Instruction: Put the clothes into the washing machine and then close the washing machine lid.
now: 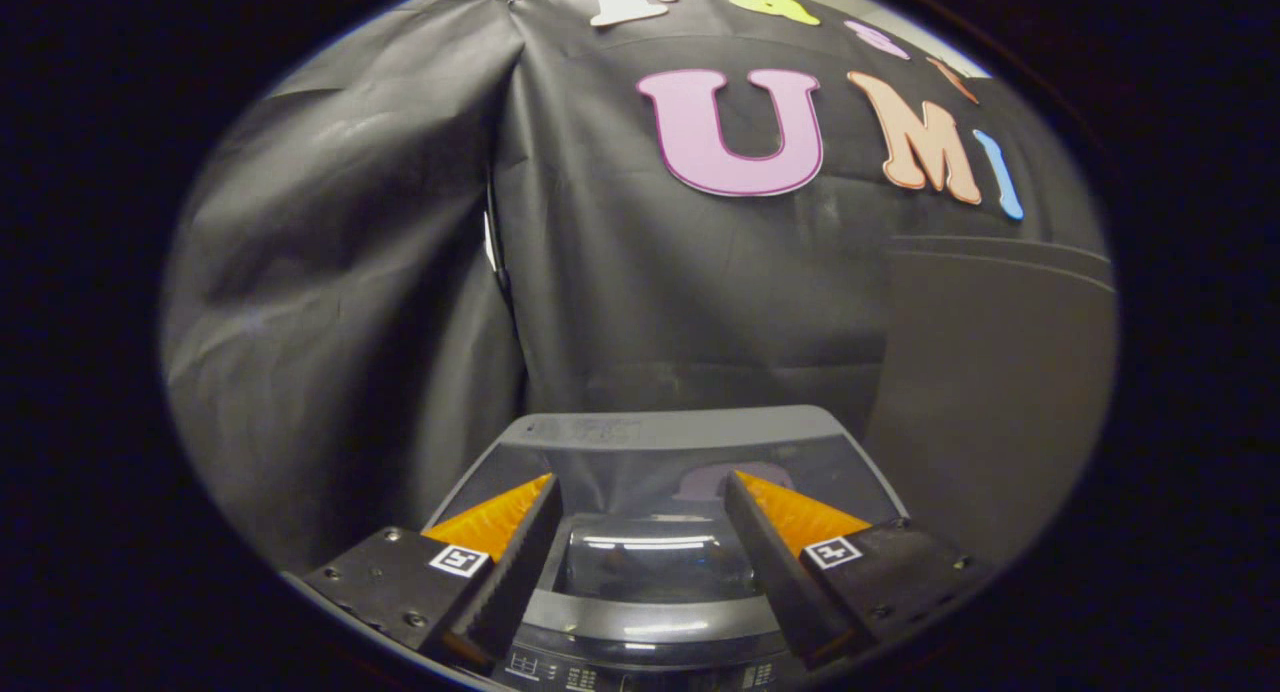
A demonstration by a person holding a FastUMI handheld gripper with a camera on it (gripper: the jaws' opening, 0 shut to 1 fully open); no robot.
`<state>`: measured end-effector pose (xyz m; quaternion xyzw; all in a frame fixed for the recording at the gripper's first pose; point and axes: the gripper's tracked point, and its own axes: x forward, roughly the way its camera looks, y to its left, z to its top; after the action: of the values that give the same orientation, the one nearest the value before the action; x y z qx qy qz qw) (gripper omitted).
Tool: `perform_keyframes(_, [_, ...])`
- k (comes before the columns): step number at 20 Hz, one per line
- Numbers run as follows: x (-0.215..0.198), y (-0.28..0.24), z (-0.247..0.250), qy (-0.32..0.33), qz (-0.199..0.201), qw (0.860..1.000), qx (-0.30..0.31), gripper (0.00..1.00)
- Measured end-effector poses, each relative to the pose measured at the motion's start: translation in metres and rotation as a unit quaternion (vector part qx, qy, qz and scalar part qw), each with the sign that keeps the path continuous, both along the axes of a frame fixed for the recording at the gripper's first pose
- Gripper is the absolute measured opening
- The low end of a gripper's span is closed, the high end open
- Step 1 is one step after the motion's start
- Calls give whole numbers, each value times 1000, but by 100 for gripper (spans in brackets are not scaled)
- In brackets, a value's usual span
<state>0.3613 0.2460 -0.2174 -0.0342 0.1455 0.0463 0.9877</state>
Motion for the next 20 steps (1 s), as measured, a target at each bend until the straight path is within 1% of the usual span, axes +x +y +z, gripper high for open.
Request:
perform_keyframes(4, [-5,-1,5,-13,2,1000,-7,99])
perform_keyframes(6, [-9,-5,16,-32,-3,999,-13,99])
perform_keyframes(10, [-26,-14,19,-37,-7,999,-27,99])
perform_keyframes(14, [-55,-31,31,-59,-25,998,-29,98])
perform_keyframes(20, [-99,-60,32,-59,-41,996,-45,98])
